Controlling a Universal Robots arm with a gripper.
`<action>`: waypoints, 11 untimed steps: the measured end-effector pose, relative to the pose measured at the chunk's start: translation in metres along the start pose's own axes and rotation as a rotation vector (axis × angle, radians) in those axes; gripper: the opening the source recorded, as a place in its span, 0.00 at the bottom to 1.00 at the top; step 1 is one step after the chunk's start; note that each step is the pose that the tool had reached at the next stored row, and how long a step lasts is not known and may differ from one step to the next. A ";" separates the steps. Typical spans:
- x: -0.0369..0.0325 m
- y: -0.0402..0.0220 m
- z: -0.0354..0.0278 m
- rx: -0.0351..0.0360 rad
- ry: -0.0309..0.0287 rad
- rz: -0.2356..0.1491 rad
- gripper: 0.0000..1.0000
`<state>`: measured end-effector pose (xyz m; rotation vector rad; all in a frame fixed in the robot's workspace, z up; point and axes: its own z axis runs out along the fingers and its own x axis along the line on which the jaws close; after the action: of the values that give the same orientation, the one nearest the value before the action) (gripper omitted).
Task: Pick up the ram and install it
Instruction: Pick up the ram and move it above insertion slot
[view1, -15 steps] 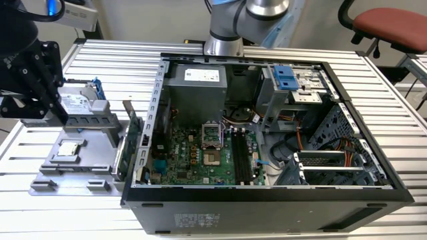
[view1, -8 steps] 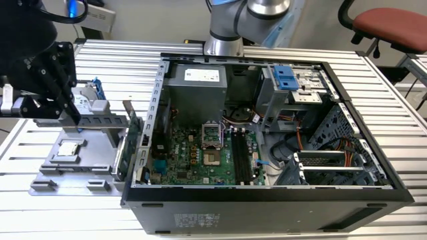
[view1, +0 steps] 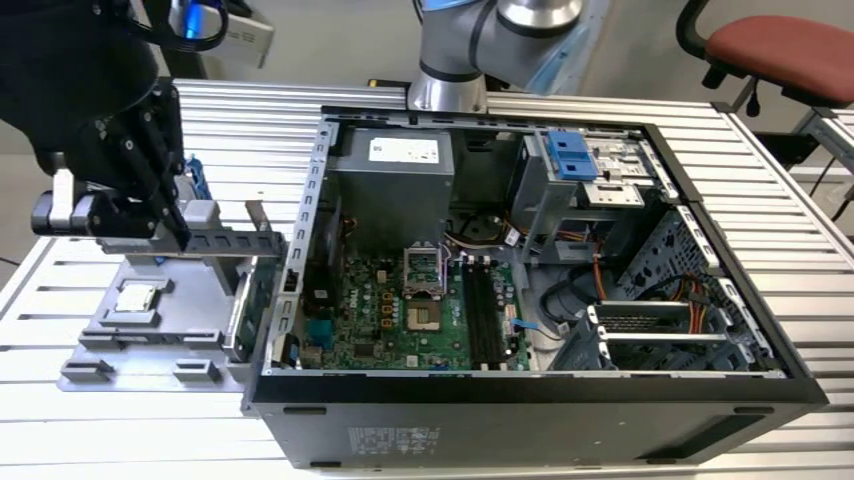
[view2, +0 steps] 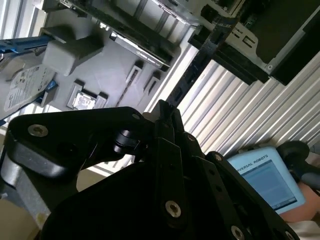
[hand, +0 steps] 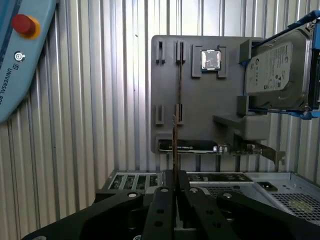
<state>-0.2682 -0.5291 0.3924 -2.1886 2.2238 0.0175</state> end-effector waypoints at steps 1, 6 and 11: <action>-0.0001 -0.0026 0.0000 -0.0003 0.0001 0.000 0.00; -0.0003 -0.0161 0.0001 -0.0006 0.0000 0.000 0.00; -0.0004 -0.0263 0.0001 -0.0006 0.0000 0.000 0.00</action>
<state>-0.2419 -0.5291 0.3924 -2.1889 2.2241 0.0181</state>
